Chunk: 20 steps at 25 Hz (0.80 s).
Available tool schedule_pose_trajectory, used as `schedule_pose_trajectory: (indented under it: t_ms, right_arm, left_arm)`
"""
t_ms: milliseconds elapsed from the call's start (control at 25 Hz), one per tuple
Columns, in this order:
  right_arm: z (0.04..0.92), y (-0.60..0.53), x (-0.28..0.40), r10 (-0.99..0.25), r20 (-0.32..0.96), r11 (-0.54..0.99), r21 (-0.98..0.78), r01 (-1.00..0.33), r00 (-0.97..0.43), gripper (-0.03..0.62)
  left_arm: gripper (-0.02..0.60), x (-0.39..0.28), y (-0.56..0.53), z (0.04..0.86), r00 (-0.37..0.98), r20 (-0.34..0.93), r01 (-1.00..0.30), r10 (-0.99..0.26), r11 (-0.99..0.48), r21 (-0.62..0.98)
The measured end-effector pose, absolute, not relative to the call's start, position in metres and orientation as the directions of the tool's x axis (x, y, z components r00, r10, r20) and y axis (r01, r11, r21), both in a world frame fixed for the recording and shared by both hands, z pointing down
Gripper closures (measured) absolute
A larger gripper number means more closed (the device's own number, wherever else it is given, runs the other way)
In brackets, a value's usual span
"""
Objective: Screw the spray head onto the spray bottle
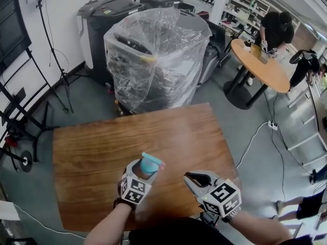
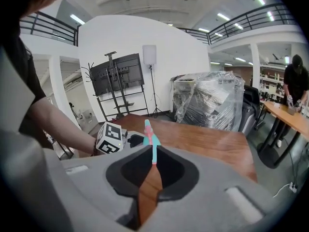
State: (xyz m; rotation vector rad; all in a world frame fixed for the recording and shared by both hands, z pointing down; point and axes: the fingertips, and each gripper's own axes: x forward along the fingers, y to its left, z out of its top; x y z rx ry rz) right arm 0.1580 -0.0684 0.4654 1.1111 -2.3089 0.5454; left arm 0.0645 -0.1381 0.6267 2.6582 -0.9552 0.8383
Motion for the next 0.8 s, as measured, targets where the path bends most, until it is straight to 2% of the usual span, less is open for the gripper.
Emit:
schedule_pose_trajectory:
  t_ms: [240,320,480,680,800]
  right_arm:
    - [0.475,-0.067,0.137,-0.586,0.591,0.609,-0.13,-0.783,-0.554,0.602]
    - [0.476,-0.067,0.128,-0.586,0.58,0.618,-0.131,-0.775,-0.566,0.602]
    - [0.478,-0.067,0.109,-0.592,0.546,0.628,-0.149,-0.764,-0.593,0.602]
    - [0.475,-0.067,0.089,-0.598,0.504,0.645,-0.158,-0.748,-0.623,0.602]
    - [0.474,-0.065,0.081,-0.602,0.489,0.654,-0.15,-0.741,-0.631,0.602]
  left_arm:
    - [0.224,0.043,-0.128,0.6,0.616,0.552,-0.661,-0.562,-0.75,-0.026]
    - [0.27,0.037,-0.12,0.583,0.62,0.53,-0.671,-0.578,-0.741,-0.022]
    - [0.416,0.034,-0.101,0.541,0.657,0.449,-0.687,-0.605,-0.726,0.026]
    - [0.566,0.032,-0.087,0.502,0.663,0.388,-0.713,-0.641,-0.699,0.064]
    - [0.572,0.031,-0.082,0.489,0.672,0.373,-0.717,-0.64,-0.687,0.115]
